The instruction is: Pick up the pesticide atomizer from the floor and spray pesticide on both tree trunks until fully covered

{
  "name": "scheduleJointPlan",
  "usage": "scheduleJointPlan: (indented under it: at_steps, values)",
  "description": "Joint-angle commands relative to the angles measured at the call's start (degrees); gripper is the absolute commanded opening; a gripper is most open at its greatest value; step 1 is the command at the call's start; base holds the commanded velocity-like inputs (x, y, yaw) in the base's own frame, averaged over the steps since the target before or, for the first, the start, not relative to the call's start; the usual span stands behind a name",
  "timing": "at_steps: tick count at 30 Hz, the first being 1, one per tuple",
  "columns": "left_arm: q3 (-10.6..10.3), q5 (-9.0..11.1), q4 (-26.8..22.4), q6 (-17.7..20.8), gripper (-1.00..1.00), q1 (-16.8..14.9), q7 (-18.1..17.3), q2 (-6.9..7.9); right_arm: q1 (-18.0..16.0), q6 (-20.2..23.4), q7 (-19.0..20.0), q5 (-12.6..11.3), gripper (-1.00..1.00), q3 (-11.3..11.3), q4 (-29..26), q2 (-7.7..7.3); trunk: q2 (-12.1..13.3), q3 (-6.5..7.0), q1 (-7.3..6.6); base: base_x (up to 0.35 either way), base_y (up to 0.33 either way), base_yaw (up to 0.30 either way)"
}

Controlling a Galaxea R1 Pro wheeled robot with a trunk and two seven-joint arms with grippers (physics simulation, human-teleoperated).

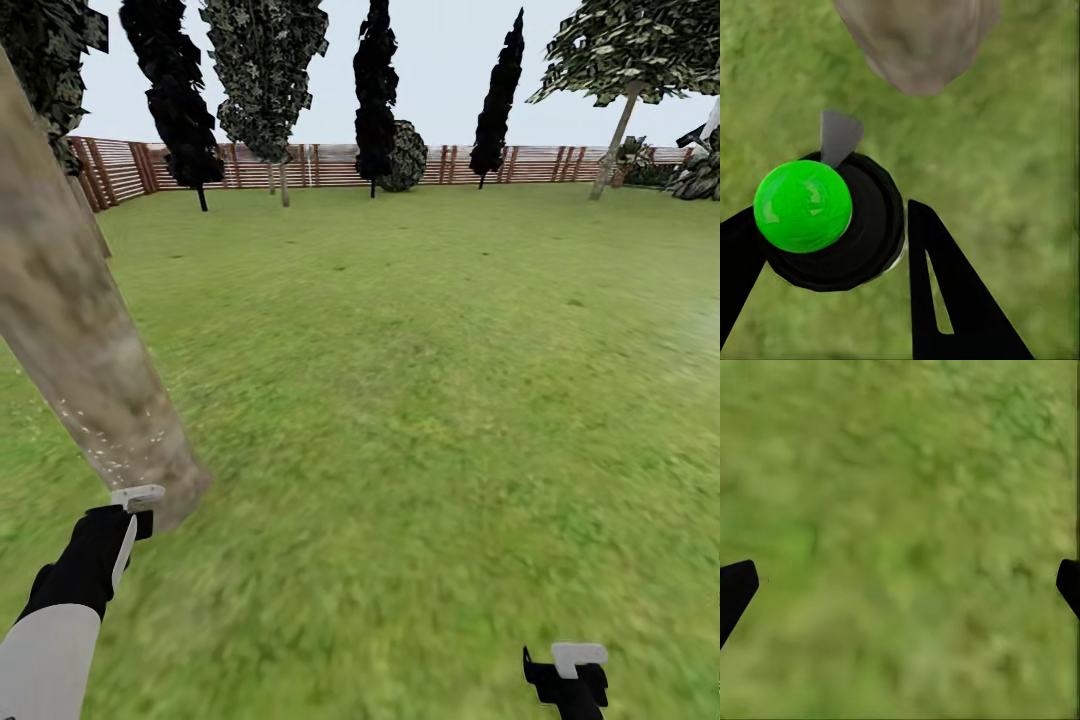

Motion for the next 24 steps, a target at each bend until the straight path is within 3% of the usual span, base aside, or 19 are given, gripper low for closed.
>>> scheduleJointPlan:
  at_steps: [1, 9, 19, 24]
  values:
    - [0.0, -0.2, -0.1, 0.3, -1.0, 0.0, 0.0, -0.01, 0.0, -0.2, -0.3, 0.6, 1.0, -0.3, 0.1, 0.0, 0.0, -0.05, 0.01, 0.169, -0.251, 0.001]
    - [0.1, -0.2, -0.1, 0.3, -1.0, 0.0, 0.0, -0.01, 0.0, -0.2, -0.2, 0.6, 1.0, -0.3, 0.2, 0.0, 0.0, -0.05, 0.01, 0.169, -0.251, 0.03]
    - [0.4, -0.4, -0.1, 0.3, -1.0, 0.0, 0.0, 0.71, 0.0, -0.2, -0.2, 0.6, 1.0, -0.3, 0.2, 0.0, 0.0, -0.05, 0.01, 0.169, -0.251, 0.267]
    - [0.4, -0.1, -0.1, 0.3, -1.0, 0.0, 0.0, 0.16, -0.1, -0.2, -0.2, 0.6, 1.0, -0.3, 0.1, 0.0, 0.0, -0.05, 0.01, 0.169, -0.251, 0.276]
